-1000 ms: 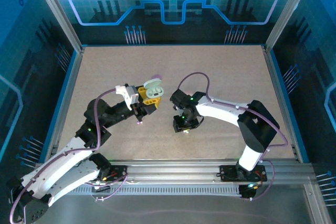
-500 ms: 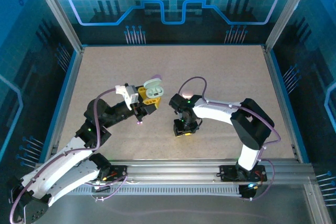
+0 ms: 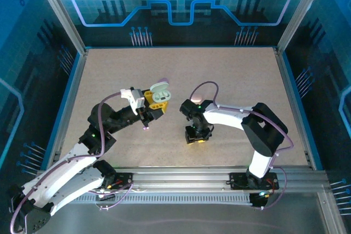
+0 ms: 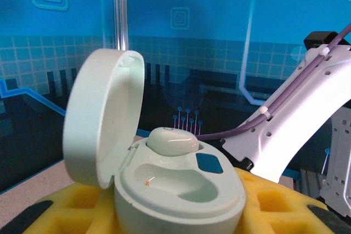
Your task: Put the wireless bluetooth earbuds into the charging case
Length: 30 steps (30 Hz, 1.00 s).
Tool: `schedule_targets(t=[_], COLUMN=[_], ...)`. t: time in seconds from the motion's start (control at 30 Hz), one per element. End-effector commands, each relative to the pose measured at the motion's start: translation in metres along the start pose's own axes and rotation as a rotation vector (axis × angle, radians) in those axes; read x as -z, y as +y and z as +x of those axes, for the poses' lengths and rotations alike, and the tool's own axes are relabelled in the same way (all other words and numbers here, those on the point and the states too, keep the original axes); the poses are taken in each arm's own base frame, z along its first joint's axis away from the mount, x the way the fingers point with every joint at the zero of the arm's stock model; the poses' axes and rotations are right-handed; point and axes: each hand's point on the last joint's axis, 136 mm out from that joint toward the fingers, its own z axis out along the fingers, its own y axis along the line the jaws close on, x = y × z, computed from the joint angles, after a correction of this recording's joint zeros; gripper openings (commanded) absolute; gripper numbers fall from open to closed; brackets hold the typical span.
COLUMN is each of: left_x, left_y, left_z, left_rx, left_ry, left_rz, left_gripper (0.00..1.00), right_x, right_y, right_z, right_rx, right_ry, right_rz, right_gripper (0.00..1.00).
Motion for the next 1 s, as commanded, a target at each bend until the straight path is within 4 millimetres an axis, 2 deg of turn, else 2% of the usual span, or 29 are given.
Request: schedule_targets(t=[0.0,0.2,0.47,0.67,0.97], left_x=[0.000,-0.001,-0.001,0.000,-0.001], left_y=[-0.007,-0.007,-0.007,-0.006,-0.006], left_z=[-0.016,-0.017,-0.017,-0.018,-0.016], left_rx=[-0.015,-0.014,-0.016,-0.020,-0.017], left_ry=[-0.050,-0.051,-0.048,-0.048,-0.045], left_rz=[0.029,0.033,0.029,0.026,0.025], left_gripper=[0.25,0.25,0.25,0.25,0.25], right_x=[0.008,0.016,0.010,0.003,0.003], right_y=[-0.015,-0.003,0.009,0.001,0.006], right_z=[0.001,-0.016,-0.033,-0.039,-0.050], right_rx=[-0.024,-0.012,-0.025,-0.058,-0.024], right_ry=[-0.017,-0.058,-0.057,-0.049,-0.062], right_rz=[0.025,-0.014,-0.041,-0.005,-0.002], right_gripper=[0.45,0.46,0.47,0.47,0.45])
